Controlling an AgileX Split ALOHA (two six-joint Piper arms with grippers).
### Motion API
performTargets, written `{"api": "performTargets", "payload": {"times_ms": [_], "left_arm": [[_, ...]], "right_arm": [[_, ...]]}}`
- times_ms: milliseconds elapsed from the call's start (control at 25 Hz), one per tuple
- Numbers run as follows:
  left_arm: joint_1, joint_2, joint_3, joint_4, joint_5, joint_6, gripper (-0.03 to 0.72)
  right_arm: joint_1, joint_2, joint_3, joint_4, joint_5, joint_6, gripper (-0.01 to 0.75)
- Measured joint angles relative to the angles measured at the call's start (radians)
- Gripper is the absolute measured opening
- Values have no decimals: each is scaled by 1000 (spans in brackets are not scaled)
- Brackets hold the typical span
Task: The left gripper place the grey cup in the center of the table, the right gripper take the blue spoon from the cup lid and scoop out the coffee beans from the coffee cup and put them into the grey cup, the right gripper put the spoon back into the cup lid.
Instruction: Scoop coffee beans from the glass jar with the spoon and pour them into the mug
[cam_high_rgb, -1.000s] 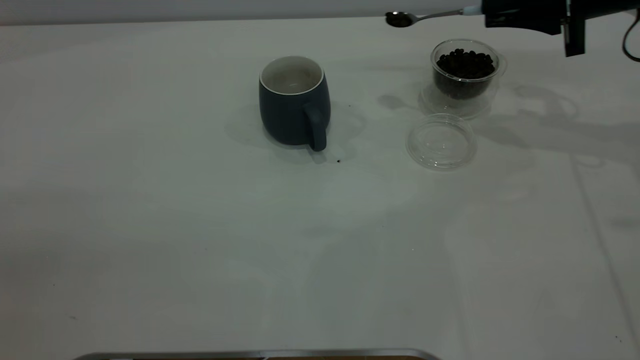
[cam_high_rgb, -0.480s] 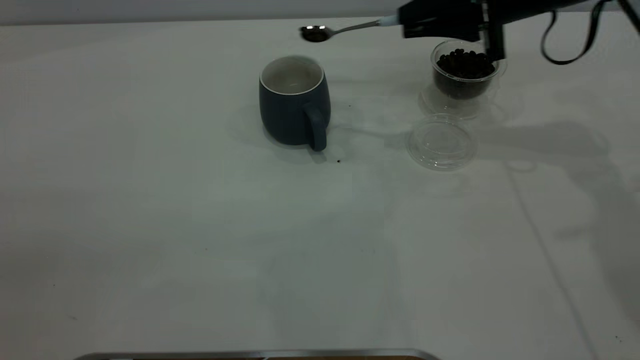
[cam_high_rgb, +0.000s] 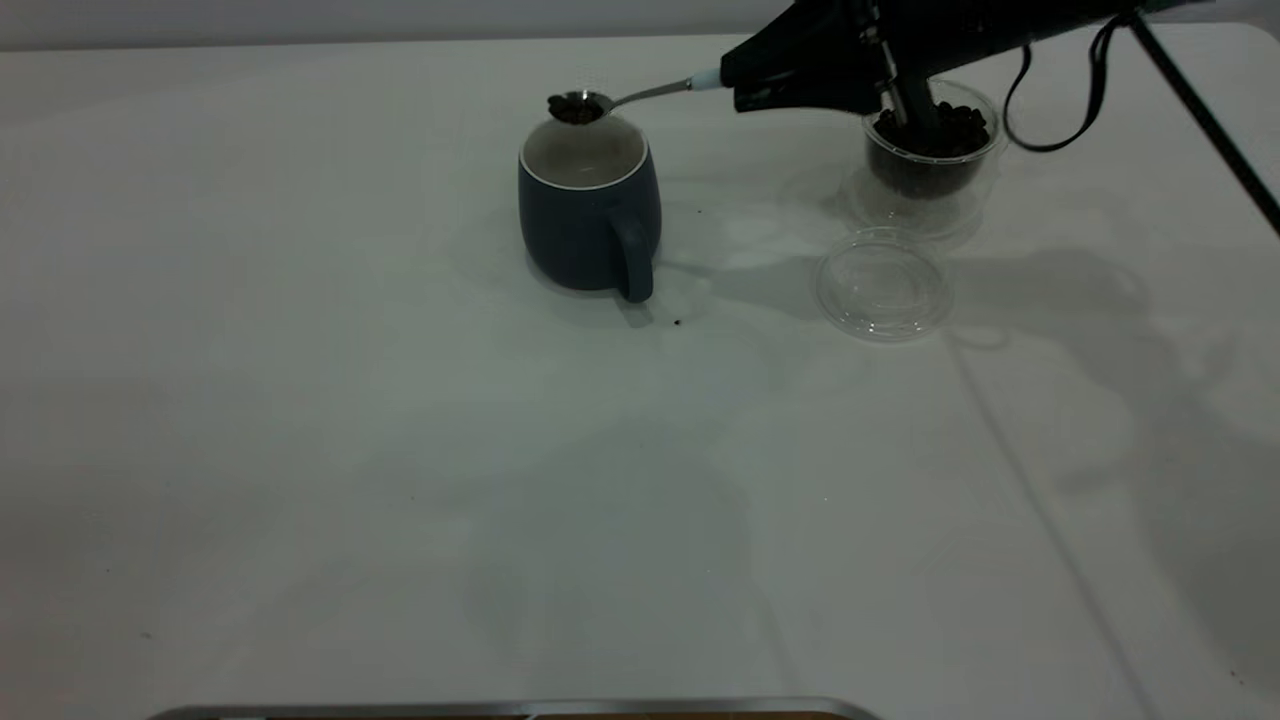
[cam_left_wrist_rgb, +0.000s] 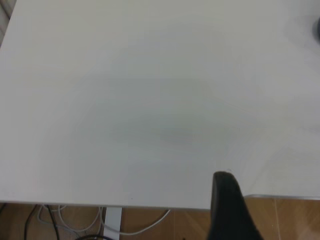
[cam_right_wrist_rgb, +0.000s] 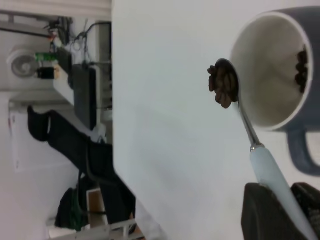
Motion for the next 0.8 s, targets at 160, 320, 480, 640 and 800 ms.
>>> {"api": "performTargets", "payload": {"times_ms": [160,320,480,640,800], "left_arm": [[0,0,0,0,0,0,497],[0,0,0,0,0,0,497],[0,0,0,0,0,0,497],[0,0,0,0,0,0,497],[0,0,0,0,0,0,497]], "right_arm": [[10,20,0,13,-55,-41,105],[10,22,0,34,-116,-89,105],[10,22,0,60,-122,-205,105],[10,22,0,59,-120,-310,105],[10,20,0,31,-120,-382,105]]}}
